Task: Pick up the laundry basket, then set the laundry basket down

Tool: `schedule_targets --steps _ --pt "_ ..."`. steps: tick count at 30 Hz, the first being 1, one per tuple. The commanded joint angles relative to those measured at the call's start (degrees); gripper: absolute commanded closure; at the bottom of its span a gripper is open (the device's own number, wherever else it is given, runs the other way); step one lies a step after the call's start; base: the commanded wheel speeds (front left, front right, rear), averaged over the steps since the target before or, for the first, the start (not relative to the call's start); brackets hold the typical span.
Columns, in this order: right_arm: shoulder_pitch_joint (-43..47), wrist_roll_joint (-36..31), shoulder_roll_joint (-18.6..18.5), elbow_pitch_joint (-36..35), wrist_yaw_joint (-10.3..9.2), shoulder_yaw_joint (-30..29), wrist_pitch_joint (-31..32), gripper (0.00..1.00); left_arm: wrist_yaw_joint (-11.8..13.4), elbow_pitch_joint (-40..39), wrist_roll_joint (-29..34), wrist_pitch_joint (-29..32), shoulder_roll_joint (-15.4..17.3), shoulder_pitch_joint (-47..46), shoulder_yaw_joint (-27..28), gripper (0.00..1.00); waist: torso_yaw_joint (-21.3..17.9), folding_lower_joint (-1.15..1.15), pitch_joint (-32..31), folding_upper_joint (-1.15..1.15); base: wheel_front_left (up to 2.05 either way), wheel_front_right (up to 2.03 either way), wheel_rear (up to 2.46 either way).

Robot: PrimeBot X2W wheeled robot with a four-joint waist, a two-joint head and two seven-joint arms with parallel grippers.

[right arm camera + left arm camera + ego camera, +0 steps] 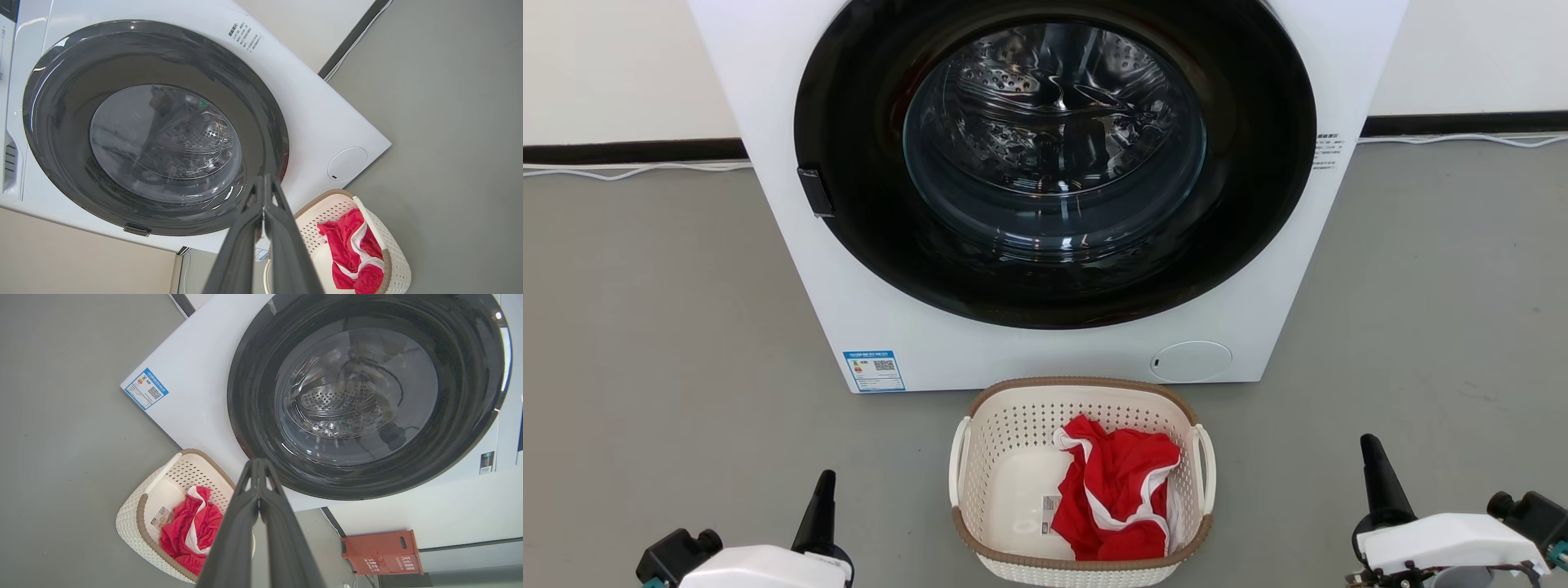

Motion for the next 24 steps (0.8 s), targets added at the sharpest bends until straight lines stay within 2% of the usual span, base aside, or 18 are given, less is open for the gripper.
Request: schedule_targets --steps 1,24 --pt "-2.5 2.3 -0.3 -2.1 0.25 0.5 0.9 1.0 -0.9 -1.9 -1.9 0.4 0.6 -3.3 1.5 1.0 0.0 0.0 0.0 0.0 0.0 0.0 0.0" --pt "-3.0 18.8 -0.3 -3.9 0.33 -0.3 4.7 1.0 -2.4 -3.6 -15.5 4.2 0.7 -4.2 3.6 1.0 0.3 0.0 -0.1 0.0 0.0 0.0 0.0"
